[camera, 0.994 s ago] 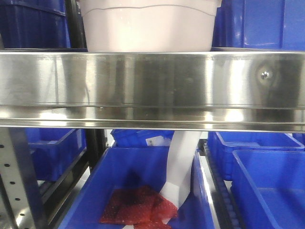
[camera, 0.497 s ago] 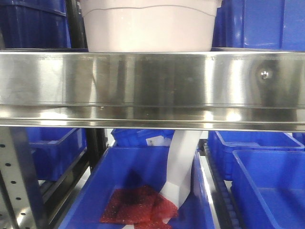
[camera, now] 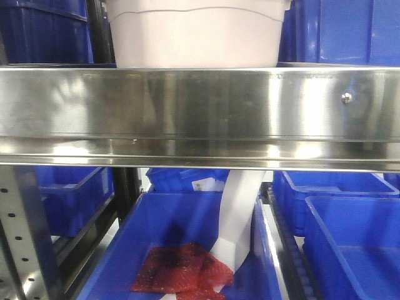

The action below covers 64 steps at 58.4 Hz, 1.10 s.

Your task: Grab white bin and place on right shelf

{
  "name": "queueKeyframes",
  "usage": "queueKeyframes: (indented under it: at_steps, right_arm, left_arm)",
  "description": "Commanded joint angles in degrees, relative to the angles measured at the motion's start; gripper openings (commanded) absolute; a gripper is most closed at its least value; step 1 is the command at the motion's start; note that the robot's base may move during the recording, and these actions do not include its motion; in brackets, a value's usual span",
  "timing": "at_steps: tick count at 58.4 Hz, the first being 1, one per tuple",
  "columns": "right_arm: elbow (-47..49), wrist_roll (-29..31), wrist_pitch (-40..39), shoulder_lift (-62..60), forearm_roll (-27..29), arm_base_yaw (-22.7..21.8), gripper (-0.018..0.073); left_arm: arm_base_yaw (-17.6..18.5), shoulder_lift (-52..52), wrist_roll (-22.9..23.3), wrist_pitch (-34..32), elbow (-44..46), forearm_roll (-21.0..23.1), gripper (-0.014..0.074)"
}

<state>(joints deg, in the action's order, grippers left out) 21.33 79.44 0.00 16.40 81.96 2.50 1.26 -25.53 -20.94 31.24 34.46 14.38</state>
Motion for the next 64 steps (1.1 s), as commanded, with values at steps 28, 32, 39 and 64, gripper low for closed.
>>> queueKeyframes:
  at_steps: [28, 32, 39, 64]
  right_arm:
    - [1.5, 0.6, -0.6, 0.1, 0.3, -0.2, 0.0067]
    - [1.5, 0.6, -0.6, 0.1, 0.3, -0.2, 0.0067]
    - [1.5, 0.6, -0.6, 0.1, 0.3, -0.2, 0.0067]
    - [1.5, 0.6, -0.6, 0.1, 0.3, -0.2, 0.0067]
  left_arm:
    - [0.4, 12.3, 0.5, -16.9, -11.6, 1.4, -0.0118]
    - [0.5, 12.3, 0.5, -16.9, -11.6, 1.4, -0.0118]
    - [0.5, 12.3, 0.5, -16.9, -11.6, 1.4, -0.0118]
    - [1.6, 14.6, 1.1, -19.4, -15.2, -1.3, -0.0118]
